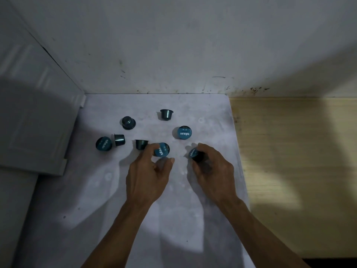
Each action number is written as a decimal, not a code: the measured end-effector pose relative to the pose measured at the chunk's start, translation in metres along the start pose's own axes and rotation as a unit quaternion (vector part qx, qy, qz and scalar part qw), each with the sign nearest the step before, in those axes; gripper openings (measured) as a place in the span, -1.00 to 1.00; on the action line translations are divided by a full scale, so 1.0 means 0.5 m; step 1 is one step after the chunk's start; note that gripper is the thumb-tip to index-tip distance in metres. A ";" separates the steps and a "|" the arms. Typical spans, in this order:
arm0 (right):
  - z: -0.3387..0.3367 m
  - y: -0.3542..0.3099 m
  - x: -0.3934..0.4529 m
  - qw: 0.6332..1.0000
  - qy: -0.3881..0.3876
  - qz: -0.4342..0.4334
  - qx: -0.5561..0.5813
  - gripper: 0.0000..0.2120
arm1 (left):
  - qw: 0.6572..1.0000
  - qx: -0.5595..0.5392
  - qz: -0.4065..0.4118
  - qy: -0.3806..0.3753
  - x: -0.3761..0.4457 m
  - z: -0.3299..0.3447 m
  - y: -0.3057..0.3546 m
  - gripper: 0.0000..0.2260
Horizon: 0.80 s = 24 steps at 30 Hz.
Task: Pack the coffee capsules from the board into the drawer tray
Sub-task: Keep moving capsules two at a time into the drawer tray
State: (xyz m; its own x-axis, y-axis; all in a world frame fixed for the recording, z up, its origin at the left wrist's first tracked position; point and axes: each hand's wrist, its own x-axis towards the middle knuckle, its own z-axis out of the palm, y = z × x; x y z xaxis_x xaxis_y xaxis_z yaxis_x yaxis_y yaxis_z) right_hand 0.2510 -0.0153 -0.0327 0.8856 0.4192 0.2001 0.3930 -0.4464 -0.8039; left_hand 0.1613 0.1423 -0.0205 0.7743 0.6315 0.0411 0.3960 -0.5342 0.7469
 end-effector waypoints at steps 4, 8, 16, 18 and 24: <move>0.010 0.024 -0.015 0.996 0.076 -0.034 0.035 -0.62 | 0.999 0.012 0.007 0.031 -0.004 0.010 -0.007 -0.66; 0.029 0.050 -0.024 0.992 0.106 -0.033 0.053 -0.66 | 0.998 0.028 0.036 0.049 0.000 0.015 -0.009 -0.69; 0.035 0.059 -0.026 0.988 0.141 -0.050 0.041 -0.66 | 0.995 0.002 0.052 0.083 0.006 0.029 -0.019 -0.72; 0.030 0.052 -0.025 0.989 0.133 -0.048 0.051 -0.68 | 0.995 -0.029 0.051 0.083 0.002 0.026 -0.018 -0.73; -0.019 -0.041 -0.018 0.996 0.069 -0.013 0.063 -0.76 | 0.988 -0.089 0.026 0.120 -0.022 -0.052 0.013 -0.71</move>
State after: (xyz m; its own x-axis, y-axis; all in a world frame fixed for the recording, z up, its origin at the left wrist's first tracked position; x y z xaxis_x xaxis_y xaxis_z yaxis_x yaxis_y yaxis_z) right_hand 0.2375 -0.0173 -0.0125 0.9050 0.3119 0.2893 0.3887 -0.3302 -0.8601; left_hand 0.1424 0.1463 0.0013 0.6441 0.7316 0.2232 0.2487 -0.4762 0.8434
